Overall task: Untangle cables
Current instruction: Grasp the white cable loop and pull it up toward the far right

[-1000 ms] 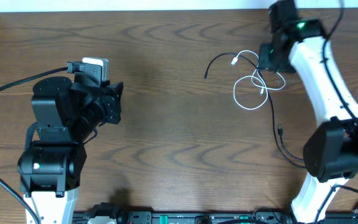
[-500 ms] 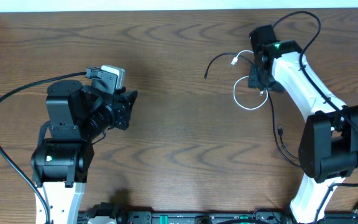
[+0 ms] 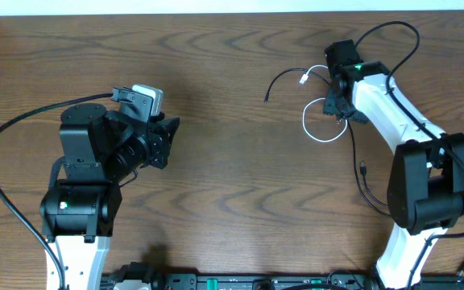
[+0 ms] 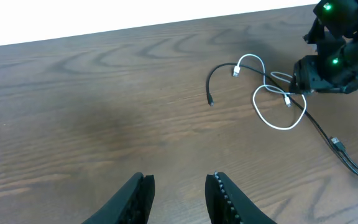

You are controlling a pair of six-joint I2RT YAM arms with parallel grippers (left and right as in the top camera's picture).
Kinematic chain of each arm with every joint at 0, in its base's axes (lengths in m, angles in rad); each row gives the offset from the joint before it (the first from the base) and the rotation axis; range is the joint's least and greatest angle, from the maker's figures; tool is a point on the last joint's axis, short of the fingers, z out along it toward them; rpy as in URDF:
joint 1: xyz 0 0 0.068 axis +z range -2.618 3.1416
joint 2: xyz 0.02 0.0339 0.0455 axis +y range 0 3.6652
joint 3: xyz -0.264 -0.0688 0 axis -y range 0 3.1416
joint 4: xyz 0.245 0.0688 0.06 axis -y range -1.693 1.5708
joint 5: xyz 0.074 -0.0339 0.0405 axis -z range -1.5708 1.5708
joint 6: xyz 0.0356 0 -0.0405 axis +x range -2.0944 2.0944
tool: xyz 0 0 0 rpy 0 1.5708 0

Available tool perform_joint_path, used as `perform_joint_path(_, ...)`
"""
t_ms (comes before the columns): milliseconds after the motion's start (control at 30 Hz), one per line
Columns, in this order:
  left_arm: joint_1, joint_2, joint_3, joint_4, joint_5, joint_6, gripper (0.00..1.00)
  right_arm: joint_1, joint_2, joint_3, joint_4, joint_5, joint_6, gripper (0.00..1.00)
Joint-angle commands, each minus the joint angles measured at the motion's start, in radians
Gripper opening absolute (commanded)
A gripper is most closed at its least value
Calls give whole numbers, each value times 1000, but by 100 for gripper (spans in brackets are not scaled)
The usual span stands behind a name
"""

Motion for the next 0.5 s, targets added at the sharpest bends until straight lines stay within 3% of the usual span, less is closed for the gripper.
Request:
perform_joint_path(0, 3, -5, -3, 5, 21, 18, 33, -3, 47, -8, 15, -12, 32, 59)
perform_joint_path(467, 3, -5, -3, 5, 21, 17, 33, -10, 109, -8, 28, -16, 42, 58)
